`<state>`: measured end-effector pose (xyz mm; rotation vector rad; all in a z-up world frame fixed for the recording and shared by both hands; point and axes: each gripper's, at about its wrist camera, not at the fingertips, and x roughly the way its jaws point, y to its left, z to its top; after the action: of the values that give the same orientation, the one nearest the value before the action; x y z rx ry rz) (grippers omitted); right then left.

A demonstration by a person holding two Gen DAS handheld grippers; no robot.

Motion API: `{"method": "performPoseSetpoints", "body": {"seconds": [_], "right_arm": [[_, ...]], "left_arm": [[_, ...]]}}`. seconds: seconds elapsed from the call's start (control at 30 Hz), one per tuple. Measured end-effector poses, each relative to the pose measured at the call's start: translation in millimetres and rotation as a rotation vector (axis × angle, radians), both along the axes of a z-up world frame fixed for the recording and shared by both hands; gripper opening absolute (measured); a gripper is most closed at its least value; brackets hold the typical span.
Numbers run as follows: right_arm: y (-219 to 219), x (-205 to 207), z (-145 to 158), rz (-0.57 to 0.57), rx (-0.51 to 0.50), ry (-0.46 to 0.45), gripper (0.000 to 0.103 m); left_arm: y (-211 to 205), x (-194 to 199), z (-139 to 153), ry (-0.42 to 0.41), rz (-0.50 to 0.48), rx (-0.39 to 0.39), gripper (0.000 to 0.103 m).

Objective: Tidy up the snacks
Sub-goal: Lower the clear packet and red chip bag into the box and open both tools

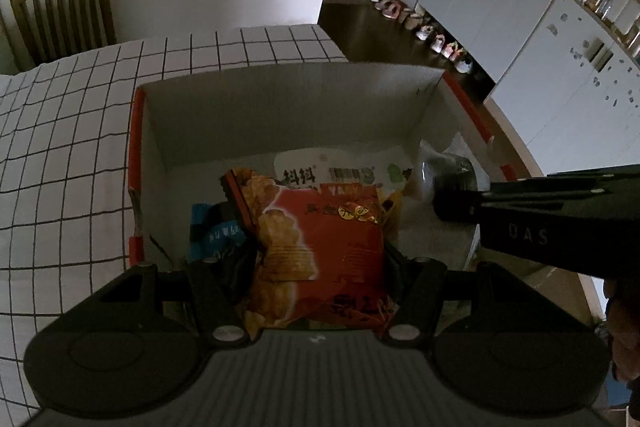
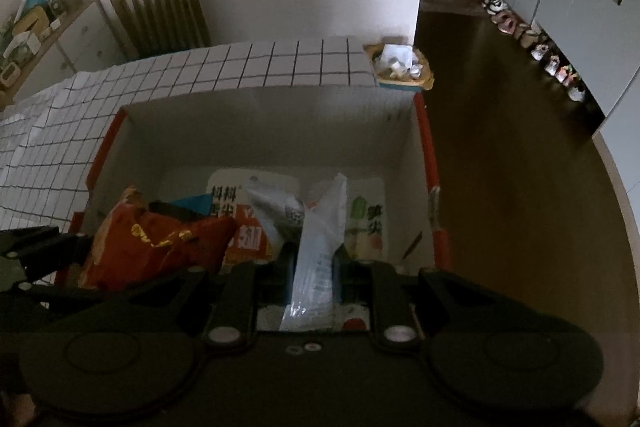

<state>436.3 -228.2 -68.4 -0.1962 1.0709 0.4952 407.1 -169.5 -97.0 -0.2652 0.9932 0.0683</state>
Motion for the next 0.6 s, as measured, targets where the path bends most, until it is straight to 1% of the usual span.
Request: {"method": "performPoseSetpoints", "body": {"seconds": [0.1,0.13,0.2,0.37,0.47,0.6], "right_arm": [[-0.3,-1.1,-4.0,0.004,-0.004,0.016,0.017],[-0.1,-1.7,-4.7,0.006,-0.003,0.019,0.02],[-0.2,-3.9,-5.4,0.008,0.001,0.021,0.022],[-3.8,-7.4,-5.4,0.0,0.019,0.03,0.028],[-7.9,-10.5,-4.3,-0.012,0.031,0.03,0.034],[-14.9,-15.1,0.1,-0.031,0.043,0.018,0.053]], "left_arm": [[0.7,1.2,-4.0,0.018,0.006,0.003,0.063],[1.1,1.2,-4.7,0.022,0.01,0.007,0.064],[1.2,0.8,-6.0,0.025,0.013,0.014,0.064],[2.4,0.2,-6.0,0.038,0.04,0.029,0.07],[5.2,-2.3,-6.0,0.05,0.051,0.022,0.072],[4.5,-9.7,-3.7,0.057,0.055,0.034,0.073]]}}
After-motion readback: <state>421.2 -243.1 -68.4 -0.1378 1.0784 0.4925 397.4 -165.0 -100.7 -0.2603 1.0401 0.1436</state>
